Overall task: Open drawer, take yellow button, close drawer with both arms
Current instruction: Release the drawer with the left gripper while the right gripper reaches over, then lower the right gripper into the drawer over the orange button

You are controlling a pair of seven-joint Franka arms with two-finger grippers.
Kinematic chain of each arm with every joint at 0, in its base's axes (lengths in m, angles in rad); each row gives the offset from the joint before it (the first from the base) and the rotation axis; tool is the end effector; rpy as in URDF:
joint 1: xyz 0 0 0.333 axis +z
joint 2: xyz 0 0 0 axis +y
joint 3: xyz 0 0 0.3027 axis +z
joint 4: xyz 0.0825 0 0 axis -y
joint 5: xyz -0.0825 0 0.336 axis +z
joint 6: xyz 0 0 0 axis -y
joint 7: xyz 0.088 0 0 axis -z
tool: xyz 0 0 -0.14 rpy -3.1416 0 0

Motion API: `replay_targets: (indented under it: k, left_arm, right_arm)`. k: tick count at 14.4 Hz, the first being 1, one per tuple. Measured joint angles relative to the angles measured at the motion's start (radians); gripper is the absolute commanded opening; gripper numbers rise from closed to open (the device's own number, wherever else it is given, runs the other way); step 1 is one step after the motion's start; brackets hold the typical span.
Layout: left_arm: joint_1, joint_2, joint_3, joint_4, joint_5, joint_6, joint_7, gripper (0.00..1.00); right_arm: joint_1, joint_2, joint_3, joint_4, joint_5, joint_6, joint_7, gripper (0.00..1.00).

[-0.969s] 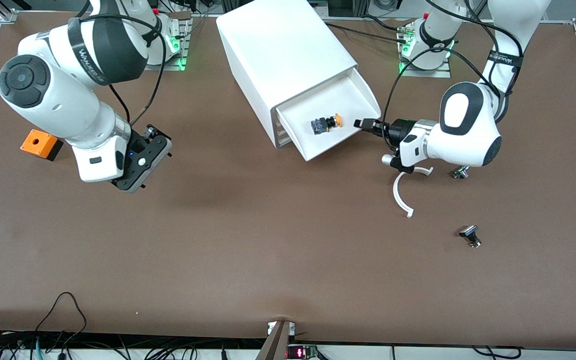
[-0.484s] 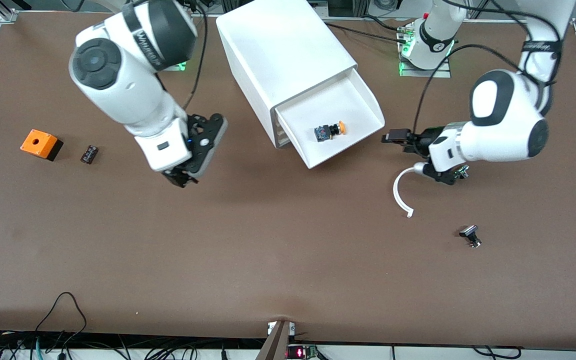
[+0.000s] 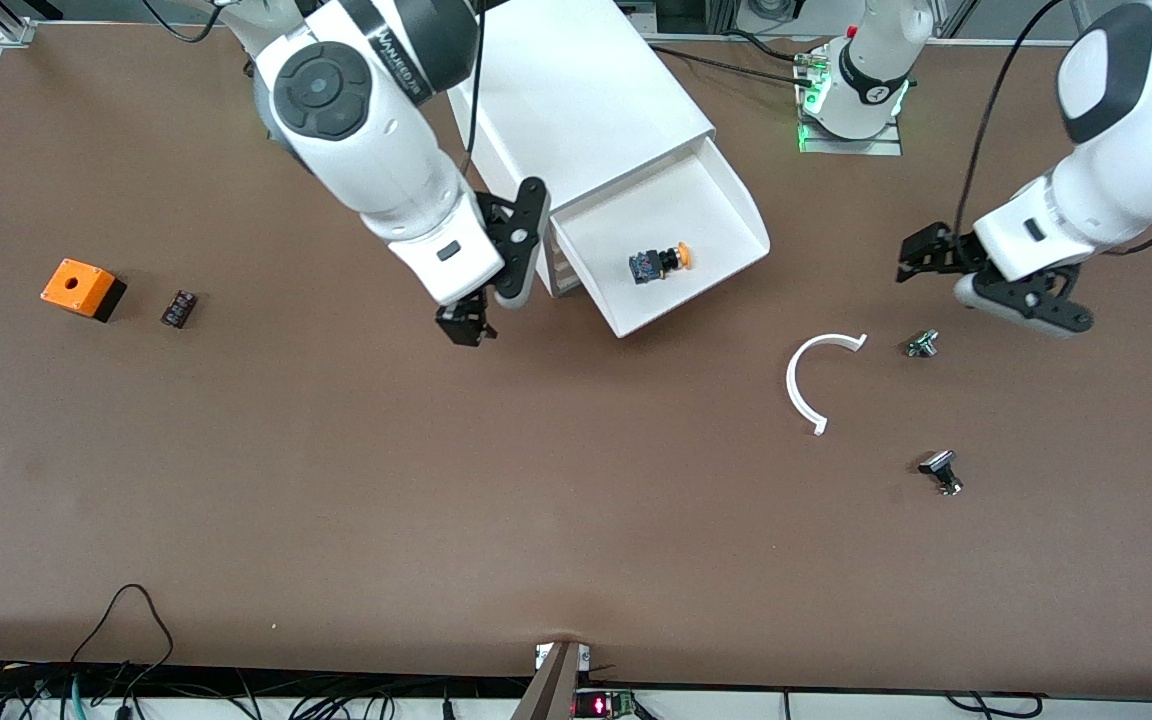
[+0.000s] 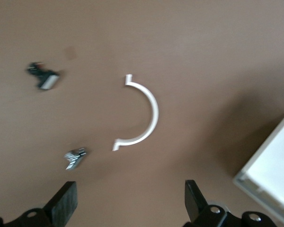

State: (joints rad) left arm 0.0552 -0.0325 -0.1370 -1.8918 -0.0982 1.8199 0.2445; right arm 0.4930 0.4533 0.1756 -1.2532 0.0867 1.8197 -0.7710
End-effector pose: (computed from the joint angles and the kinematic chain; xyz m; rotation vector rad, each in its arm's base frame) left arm 0.4982 -0.0527 0.4787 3.0138 -0.4555 -0.0490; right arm 0.5204 0.3948 0.4808 -2.2790 -1.9220 -0.1915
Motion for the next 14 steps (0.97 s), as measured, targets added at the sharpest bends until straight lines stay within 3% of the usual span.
replay_targets:
  k: [5,9,14]
  left_arm:
    - [0.004,-0.088,0.056,0.018,0.050,-0.077,-0.100,1.00]
    - [0.011,-0.094,0.058,0.088,0.086,-0.179,-0.211,1.00]
    - [0.078,-0.092,0.060,0.109,0.088,-0.188,-0.224,1.00]
  right_arm:
    - [0.096,0.000,0.013,0.003,-0.004,-0.046,-0.056,1.00]
    - [0.143,0.003,0.012,0.043,-0.005,-0.098,-0.115,1.00]
    - [0.188,0.084,-0.017,0.097,-0.011,-0.107,-0.127,1.00]
